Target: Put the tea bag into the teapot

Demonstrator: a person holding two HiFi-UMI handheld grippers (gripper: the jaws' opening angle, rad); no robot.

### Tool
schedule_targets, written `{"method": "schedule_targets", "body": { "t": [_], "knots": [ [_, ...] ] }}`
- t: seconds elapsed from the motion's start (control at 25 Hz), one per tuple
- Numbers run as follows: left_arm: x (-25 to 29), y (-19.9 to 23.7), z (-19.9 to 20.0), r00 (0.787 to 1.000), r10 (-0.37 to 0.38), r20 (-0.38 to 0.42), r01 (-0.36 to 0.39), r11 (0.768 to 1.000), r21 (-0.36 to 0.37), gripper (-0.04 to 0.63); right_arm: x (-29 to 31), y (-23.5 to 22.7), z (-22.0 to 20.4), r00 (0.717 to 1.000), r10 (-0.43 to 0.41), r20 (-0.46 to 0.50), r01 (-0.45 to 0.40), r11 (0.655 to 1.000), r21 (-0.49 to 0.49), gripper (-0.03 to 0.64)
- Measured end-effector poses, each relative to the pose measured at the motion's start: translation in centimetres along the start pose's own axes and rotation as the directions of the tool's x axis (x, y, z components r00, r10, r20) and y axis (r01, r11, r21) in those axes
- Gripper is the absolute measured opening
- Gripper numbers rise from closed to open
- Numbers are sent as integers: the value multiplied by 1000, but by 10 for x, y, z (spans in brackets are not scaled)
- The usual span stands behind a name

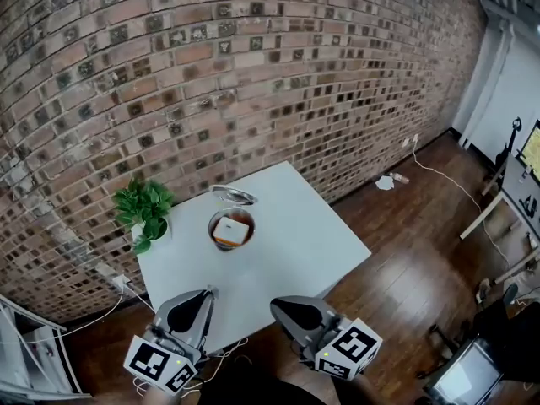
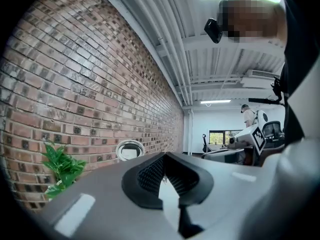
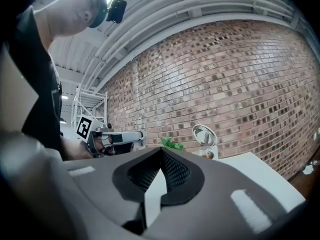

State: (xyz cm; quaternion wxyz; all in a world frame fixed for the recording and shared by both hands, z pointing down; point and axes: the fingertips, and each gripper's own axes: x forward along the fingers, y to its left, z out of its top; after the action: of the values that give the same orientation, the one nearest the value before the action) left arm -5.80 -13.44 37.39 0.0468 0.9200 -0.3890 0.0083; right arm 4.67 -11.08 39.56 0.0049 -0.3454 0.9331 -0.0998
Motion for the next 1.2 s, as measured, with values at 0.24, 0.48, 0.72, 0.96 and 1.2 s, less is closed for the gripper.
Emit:
{"method": "schedule_targets", "body": {
  "t": [0.24,0.48,0.72,0.96,1.2],
  "knots": [
    [12,32,-1,1000,0,3,0,1000,-20,6,33,-11,1,1000,-4,-21,4,1000,6,2],
    [28,62,-5,1000,-10,4,10,1000,-29,6,68,-23,0,999,-9,-39,10,1000,6,2],
    [56,84,-12,1000,18,-15,-19,999,-36,6,88,-49,9,999,29,-27,-29,999,15,2],
    [78,87,-17,998,59,-35,-61,996,-60,6,106,-80,6,992,95,-78,-94,995,12,2],
    [104,115,-38,992,102,-72,-106,992,-61,6,123,-91,0,984,119,-132,-118,993,18,2]
  ]
}}
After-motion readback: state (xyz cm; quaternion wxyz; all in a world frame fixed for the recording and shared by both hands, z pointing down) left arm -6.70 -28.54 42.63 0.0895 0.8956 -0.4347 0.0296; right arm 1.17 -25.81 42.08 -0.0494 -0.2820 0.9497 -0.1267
